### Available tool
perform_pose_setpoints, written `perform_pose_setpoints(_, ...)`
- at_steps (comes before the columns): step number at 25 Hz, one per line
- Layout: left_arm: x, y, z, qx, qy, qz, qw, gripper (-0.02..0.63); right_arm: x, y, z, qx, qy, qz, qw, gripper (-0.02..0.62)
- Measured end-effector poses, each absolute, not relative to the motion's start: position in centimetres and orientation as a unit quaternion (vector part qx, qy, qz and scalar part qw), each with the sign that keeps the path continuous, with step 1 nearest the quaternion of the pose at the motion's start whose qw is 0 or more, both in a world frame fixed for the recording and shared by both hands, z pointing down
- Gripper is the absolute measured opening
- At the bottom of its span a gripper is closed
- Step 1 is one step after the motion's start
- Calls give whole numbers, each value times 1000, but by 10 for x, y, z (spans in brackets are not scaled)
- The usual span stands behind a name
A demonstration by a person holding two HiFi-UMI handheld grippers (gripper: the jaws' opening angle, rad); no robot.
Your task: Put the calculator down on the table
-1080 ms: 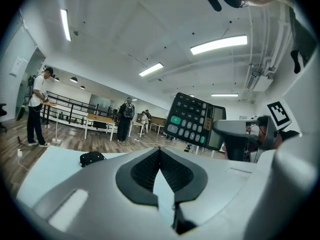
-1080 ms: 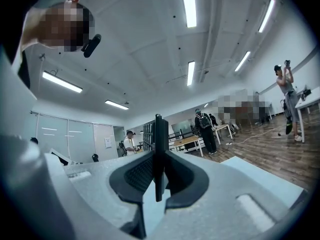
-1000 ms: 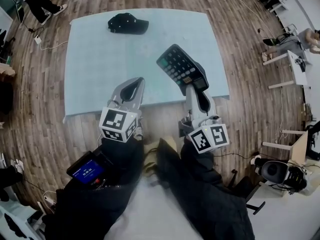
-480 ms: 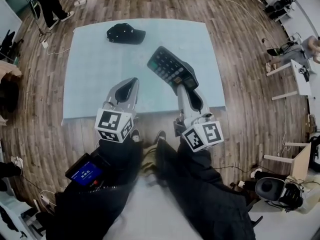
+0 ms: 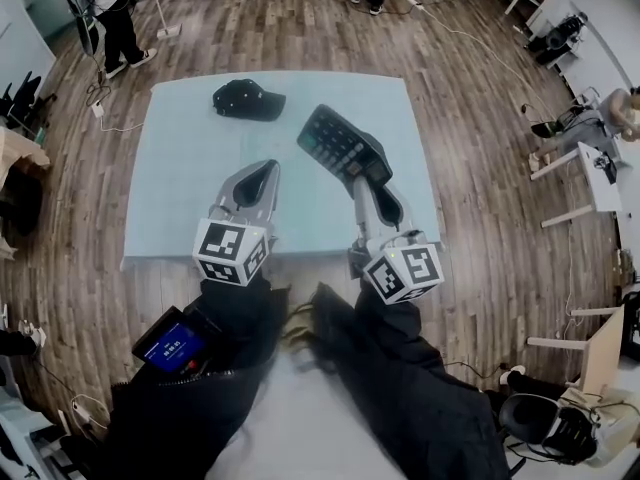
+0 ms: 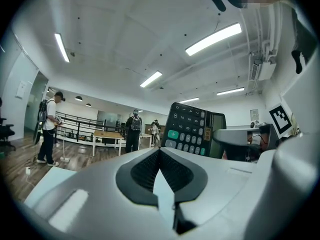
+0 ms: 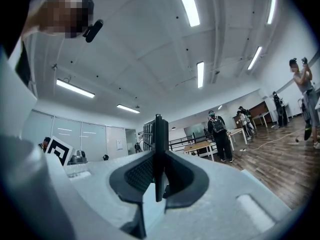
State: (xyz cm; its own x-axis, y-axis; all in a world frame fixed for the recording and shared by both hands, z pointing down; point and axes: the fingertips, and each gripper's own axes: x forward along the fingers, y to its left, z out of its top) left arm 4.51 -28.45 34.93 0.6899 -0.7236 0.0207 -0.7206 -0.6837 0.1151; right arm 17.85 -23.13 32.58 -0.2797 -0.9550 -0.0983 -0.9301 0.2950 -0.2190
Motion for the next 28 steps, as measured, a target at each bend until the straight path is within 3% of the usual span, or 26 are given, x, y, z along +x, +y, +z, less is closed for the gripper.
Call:
perform_pose_setpoints(16,70,-319,338,925,-377,-18,46,-3,193,-270,327,-583,801,-64,118,44)
perform_pose_setpoints(28,55,-342,409,904,-415,26,93,-3,187,-309,415,-563,807,-163,66,44)
